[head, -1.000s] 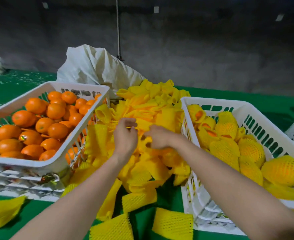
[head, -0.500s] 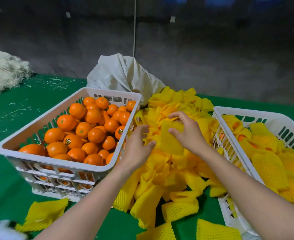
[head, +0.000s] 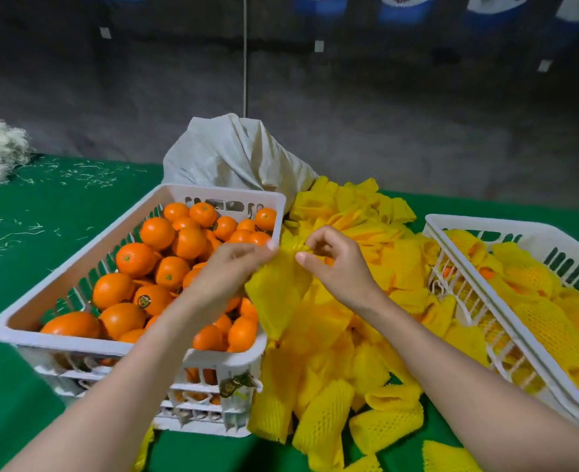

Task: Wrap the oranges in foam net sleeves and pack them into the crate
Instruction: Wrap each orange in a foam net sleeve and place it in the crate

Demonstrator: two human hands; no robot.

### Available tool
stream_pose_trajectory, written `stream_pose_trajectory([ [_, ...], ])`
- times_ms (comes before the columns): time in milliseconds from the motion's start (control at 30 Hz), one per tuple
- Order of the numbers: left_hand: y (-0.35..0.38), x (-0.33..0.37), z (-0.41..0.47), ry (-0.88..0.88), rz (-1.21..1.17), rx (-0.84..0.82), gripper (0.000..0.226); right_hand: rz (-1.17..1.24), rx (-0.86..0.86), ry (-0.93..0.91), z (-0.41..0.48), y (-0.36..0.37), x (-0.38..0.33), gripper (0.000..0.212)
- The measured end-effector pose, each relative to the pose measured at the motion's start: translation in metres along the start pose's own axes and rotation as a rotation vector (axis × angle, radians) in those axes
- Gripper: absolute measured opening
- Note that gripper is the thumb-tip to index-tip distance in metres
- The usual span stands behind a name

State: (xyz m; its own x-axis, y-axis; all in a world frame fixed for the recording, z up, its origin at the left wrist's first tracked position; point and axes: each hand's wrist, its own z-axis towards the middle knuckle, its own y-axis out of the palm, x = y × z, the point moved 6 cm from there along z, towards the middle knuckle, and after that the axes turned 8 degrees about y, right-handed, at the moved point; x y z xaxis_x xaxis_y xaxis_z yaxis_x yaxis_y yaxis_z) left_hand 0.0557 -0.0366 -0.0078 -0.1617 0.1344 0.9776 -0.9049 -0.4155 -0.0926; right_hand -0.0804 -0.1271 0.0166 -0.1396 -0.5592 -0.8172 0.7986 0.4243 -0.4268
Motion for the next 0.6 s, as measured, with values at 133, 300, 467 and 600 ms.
stream_pose_trajectory([
  [133,-0.08,-0.018,0.045,0.019,0.637,0.099,0.02,0.293,-0.103,0.251,0.006,0.024,0.018,0.024],
  [300,-0.098,-0.095,0.069,-0.297,1.395,-0.424,0.036,0.527,-0.183,0.452,0.004,0.058,0.029,0.013],
  [467,-0.105,-0.121,0.074,-0.243,1.564,-0.371,0.074,0.544,-0.244,0.472,0.002,0.066,0.032,0.016],
  [600,-0.111,-0.115,0.076,-0.278,1.382,-0.228,0.054,0.511,-0.198,0.481,0.001,0.061,0.036,0.017],
])
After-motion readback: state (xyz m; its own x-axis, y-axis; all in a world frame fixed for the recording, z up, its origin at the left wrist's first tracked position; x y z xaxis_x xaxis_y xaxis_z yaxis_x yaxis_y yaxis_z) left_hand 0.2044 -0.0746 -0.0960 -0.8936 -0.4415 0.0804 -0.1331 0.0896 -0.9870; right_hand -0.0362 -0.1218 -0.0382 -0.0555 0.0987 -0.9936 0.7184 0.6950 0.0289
